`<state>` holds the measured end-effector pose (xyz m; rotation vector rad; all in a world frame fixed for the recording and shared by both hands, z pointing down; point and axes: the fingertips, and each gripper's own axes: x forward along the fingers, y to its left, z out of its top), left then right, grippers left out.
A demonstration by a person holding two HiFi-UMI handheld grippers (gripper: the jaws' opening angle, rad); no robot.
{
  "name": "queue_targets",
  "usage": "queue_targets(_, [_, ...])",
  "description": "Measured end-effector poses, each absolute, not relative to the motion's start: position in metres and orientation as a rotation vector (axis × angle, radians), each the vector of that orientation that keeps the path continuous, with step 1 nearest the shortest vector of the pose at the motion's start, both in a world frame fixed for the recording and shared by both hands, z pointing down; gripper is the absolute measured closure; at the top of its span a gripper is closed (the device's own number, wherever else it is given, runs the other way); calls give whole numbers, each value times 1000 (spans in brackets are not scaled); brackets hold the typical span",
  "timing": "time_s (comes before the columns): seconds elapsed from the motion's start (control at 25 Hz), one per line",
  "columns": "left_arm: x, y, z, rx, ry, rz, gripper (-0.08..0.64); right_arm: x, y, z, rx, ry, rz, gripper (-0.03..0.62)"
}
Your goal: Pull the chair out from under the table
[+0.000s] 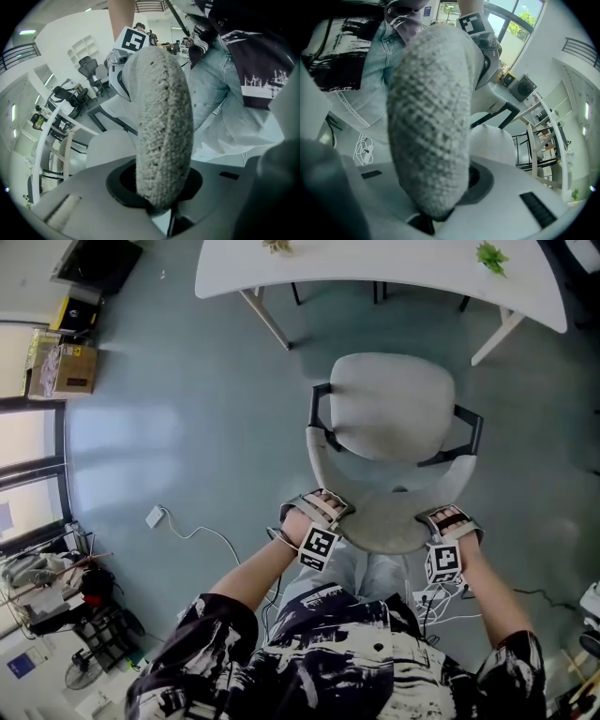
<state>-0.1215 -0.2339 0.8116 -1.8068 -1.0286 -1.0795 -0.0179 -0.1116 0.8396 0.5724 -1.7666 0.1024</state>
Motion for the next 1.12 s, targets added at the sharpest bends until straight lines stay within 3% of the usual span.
queue_targets(0.24, [-129, -224, 816, -1811, -1031, -1088, 488, -21, -105, 844, 552, -1759, 64, 525])
queue_targets(0.56, [-139, -230, 797, -1868, -992, -1063, 436, -22, -93, 820, 549, -1755, -8, 473])
queue_targets(0.76, [-160, -252, 737, -1953, -946, -1058, 442, -14, -76, 753, 527, -1795, -22, 466])
queue_targets(0.84, [-142, -270, 703, -2070, -847, -1022, 483, 6, -88, 719, 629, -1795, -17, 503])
queue_targets(1.12, [-37, -322, 524, -2719, -407, -656, 505, 72, -200, 517, 1511, -1882, 141, 523])
